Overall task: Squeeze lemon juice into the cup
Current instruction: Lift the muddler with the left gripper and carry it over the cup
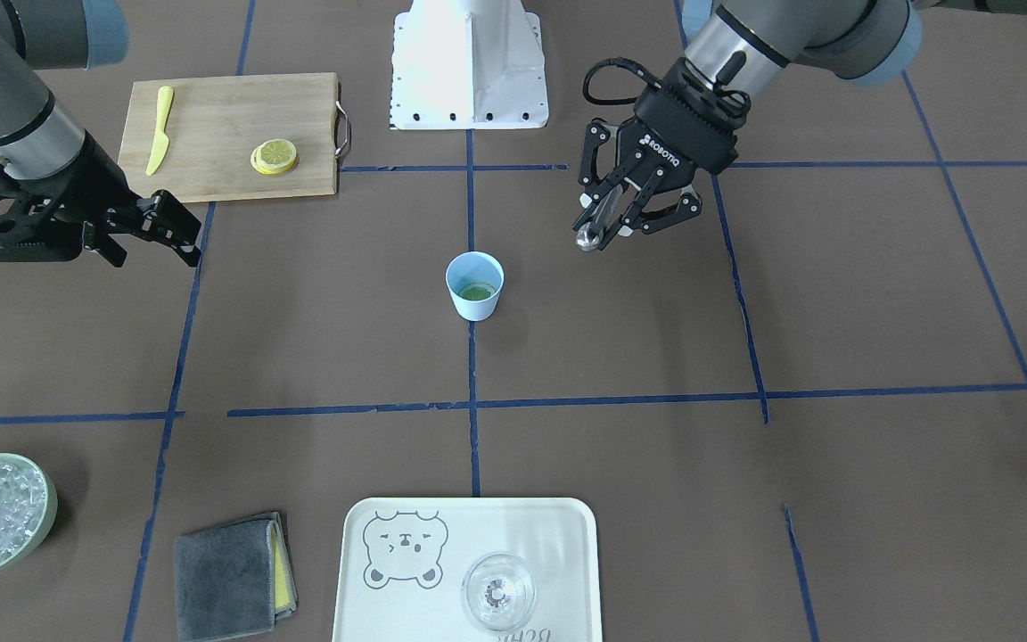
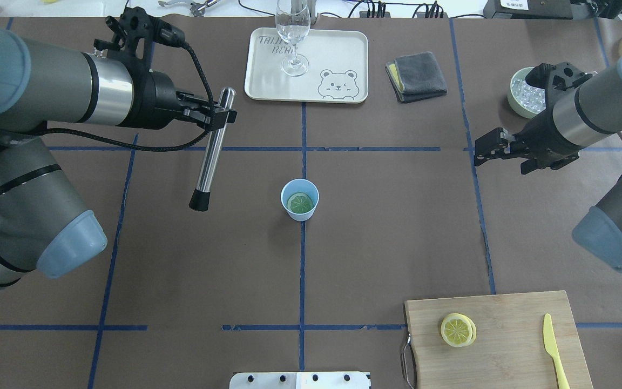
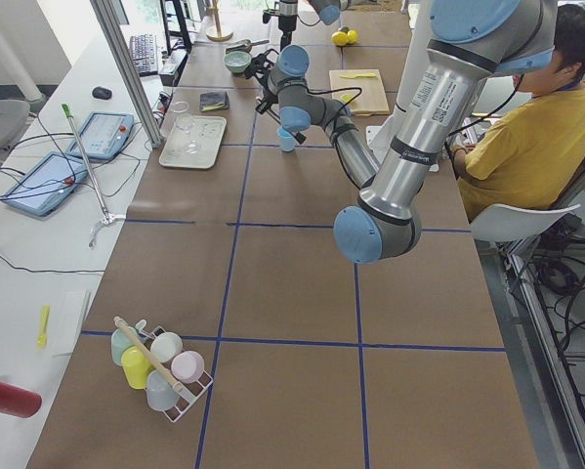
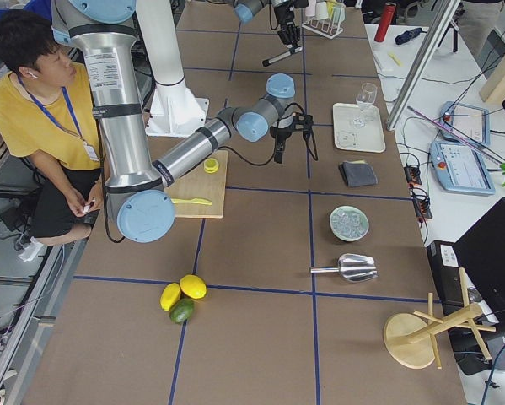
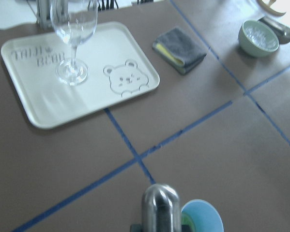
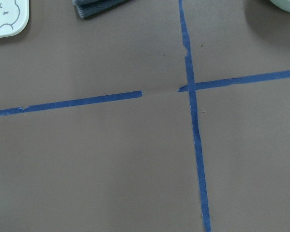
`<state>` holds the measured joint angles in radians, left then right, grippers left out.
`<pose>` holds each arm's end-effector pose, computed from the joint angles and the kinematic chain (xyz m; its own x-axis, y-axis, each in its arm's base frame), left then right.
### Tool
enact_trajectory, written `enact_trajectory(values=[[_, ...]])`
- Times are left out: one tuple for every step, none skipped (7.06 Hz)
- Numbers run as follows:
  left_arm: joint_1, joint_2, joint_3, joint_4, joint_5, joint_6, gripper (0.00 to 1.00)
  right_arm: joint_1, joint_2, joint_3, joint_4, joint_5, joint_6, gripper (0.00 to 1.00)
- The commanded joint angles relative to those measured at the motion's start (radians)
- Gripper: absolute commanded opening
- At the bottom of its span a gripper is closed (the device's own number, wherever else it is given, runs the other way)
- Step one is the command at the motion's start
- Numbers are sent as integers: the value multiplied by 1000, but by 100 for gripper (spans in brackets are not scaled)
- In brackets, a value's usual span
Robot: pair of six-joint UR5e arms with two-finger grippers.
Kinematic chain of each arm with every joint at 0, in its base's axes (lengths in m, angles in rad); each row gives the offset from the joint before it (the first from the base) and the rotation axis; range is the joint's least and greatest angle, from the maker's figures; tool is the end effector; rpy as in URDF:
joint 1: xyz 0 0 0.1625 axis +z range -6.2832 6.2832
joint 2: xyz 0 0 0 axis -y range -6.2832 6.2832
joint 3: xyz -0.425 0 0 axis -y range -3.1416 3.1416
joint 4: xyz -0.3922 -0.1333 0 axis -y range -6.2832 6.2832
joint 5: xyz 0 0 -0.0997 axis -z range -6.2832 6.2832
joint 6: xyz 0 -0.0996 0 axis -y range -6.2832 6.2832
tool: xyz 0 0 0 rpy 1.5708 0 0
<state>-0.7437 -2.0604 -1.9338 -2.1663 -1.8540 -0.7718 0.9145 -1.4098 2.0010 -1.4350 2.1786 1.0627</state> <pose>0.3445 -0.4602 0.1550 0.3824 0.5832 -0.7167 0.2465 0.6832 0.6874 -0.2583 -0.4607 0.3582 0.6021 0.1272 0.7883 -0.1441 0.9883 -0.0494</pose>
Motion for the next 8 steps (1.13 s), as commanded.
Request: enact_trajectory(values=[[116,-9,1,-190,315,0,0,32,-46,16,1,23,-24,100],[177,3,22,-295,438,2,0,35,-61,18,2,23,-26,100],[219,-1,35,-317,555,2,0,46,-64,19,2,30,-26,100],[298,-3,47,-335,699,2,0,52,-75,21,2,39,-26,100],[349,-7,83,-422,801,2,0,57,-77,24,1,41,-26,100],[365,-9,91,-482,846,2,0,66,-86,27,2,55,-26,100],[380,-4,93,-497,883,2,0,72,-101,34,2,55,-27,100],[426,-10,93,-497,985,2,0,84,-109,33,2,55,-53,100]])
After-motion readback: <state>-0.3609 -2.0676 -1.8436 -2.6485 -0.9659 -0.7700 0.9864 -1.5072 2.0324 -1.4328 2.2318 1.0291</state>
